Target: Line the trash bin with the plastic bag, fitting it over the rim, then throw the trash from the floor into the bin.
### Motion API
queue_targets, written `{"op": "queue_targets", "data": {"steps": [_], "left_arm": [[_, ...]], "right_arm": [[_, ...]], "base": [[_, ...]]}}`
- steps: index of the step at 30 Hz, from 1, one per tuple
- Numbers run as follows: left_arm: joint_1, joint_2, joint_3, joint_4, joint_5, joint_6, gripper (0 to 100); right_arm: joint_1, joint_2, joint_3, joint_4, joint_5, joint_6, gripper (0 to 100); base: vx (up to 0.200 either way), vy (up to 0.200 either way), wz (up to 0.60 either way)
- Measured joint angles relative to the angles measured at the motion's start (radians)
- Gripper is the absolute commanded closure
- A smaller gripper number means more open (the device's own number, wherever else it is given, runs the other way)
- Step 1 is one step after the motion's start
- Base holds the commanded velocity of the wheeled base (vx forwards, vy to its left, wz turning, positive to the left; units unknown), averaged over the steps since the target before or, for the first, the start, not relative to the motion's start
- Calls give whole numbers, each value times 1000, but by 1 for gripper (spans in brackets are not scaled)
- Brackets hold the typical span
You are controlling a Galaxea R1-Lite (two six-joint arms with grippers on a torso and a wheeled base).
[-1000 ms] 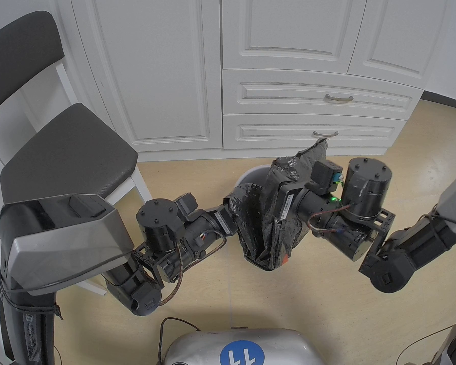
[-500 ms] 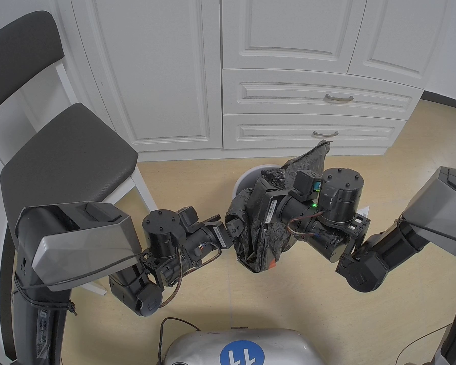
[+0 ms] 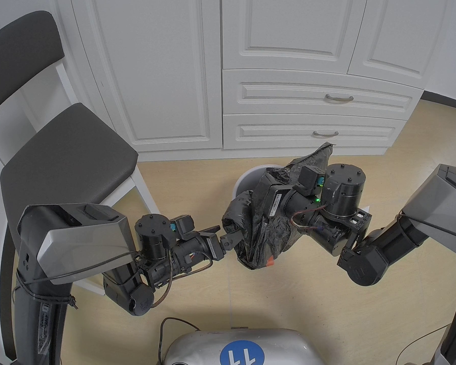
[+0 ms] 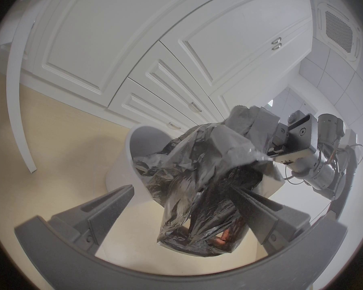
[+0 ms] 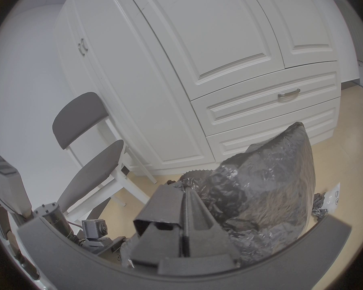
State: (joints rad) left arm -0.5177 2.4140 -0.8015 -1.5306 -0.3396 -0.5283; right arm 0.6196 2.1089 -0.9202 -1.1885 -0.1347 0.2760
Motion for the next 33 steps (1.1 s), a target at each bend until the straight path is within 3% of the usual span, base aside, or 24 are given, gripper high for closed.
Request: {"op": "queue_targets", "data": {"steps": [14,33], "left_arm": [[11,18,-37,-7,-6,-1,0],[-12,-74,35,-7,-4,0,0]], "right_arm": [[-44,11,-40,17,4,41,100],[-50,56,-73,17,6,54,100]], "base": [[0,0,0],[0,0,0]]}}
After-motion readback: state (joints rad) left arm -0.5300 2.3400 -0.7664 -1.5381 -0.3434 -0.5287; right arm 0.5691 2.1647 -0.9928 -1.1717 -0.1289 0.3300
